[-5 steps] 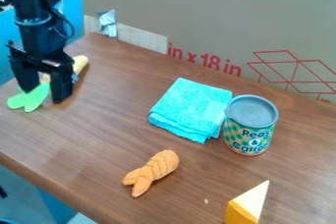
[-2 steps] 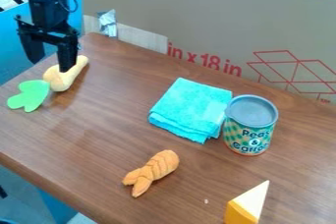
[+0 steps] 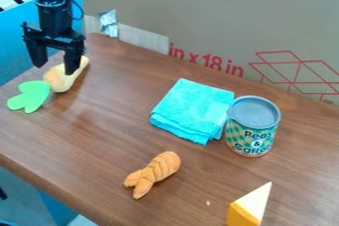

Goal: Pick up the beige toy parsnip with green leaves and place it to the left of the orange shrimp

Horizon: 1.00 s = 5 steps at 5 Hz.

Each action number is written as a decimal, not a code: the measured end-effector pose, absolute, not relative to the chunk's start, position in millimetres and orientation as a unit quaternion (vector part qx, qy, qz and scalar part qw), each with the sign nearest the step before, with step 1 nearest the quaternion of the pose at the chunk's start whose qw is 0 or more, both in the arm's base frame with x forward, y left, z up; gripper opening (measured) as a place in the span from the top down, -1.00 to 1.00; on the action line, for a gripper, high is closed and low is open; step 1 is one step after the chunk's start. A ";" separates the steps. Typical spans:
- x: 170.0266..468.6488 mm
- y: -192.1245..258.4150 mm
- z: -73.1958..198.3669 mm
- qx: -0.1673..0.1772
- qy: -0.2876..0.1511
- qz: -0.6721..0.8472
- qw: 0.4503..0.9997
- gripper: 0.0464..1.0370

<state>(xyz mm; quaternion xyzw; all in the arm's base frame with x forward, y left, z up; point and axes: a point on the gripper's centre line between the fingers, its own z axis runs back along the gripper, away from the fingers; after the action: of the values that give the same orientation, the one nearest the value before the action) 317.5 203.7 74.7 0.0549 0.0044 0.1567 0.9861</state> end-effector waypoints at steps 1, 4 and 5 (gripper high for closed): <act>330.6 208.9 67.4 0.051 0.001 0.158 0.986 -0.94; 337.3 209.0 34.2 0.018 -0.002 0.209 0.978 -0.82; 330.1 205.0 30.6 0.017 -0.001 0.212 0.977 -0.34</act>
<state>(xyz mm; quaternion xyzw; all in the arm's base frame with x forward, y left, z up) 330.1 205.0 30.6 0.0167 -0.0009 0.2125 0.9770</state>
